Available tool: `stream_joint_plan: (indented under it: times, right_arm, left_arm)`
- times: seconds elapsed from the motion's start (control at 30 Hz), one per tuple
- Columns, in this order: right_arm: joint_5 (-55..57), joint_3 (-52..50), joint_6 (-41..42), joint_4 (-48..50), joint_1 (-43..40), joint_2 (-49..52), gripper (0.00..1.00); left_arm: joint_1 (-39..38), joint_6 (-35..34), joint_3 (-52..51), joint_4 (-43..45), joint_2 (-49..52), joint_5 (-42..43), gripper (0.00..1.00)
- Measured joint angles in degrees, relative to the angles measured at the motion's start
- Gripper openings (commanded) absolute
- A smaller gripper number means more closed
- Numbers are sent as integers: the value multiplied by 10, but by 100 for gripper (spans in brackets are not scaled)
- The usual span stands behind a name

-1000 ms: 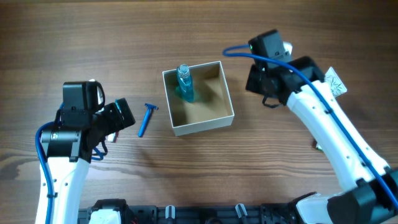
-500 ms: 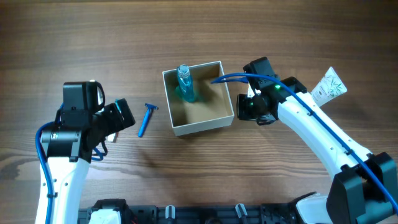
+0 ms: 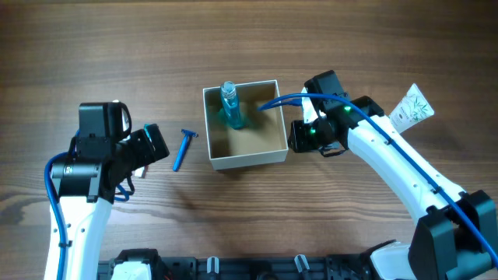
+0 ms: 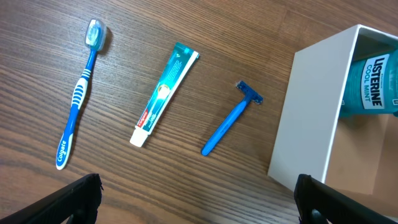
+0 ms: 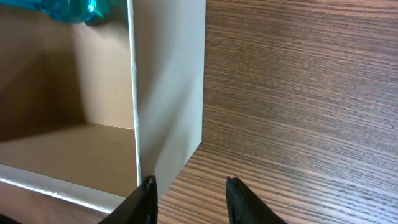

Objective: Pack container
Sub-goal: 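Move the right gripper to the white Pantene tube and grasp it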

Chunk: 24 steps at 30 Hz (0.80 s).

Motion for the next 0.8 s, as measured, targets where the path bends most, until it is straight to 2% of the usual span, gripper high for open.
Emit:
stream_joint_plan:
  times: [0.1, 0.23, 0.37, 0.43, 0.57, 0.67, 0.8]
  right_arm:
    - [50, 0, 30, 10, 0, 0, 47]
    - [170, 19, 59, -23, 0, -4, 65]
    - [254, 126, 41, -37, -18, -80, 79]
    - [275, 172, 17, -40, -55, -134, 85]
    - [272, 199, -41, -63, -181, -184, 87]
    - [227, 199, -122, -93, -285, -172, 87]
    - [196, 198, -170, -112, -370, -140, 87]
  left_arm:
    - [0, 0, 0, 0, 0, 0, 100]
    - [0, 0, 0, 0, 0, 0, 100]
    - [0, 0, 0, 0, 0, 0, 100]
    - [0, 0, 0, 0, 0, 0, 100]
    - [0, 0, 0, 0, 0, 0, 100]
    - [0, 0, 0, 0, 0, 0, 100]
    - [0, 0, 0, 0, 0, 0, 100]
